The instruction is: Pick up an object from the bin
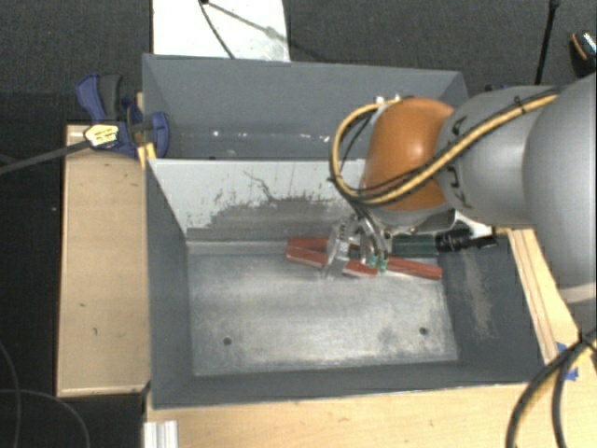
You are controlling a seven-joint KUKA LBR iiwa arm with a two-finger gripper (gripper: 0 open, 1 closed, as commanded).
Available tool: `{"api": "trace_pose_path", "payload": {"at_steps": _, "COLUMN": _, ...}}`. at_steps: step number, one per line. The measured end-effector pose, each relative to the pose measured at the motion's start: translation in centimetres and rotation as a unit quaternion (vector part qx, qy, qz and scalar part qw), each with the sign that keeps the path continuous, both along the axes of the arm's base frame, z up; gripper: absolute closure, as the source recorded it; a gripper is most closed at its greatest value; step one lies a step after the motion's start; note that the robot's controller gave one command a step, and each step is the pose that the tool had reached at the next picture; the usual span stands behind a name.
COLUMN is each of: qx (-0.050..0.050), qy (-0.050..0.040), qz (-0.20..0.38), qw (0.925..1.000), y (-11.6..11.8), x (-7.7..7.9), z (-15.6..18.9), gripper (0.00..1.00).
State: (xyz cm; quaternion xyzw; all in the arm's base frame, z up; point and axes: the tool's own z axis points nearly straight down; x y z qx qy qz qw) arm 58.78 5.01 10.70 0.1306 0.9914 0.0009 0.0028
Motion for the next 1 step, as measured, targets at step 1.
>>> {"api": "trace_pose_path", "payload": {"at_steps": 1, "qx": 0.001, "qy": -0.0025, "qz": 0.018, "qw": 0.9998, "y": 1.52, "x": 0.10, "z": 10.62, "gripper": 1.00}}
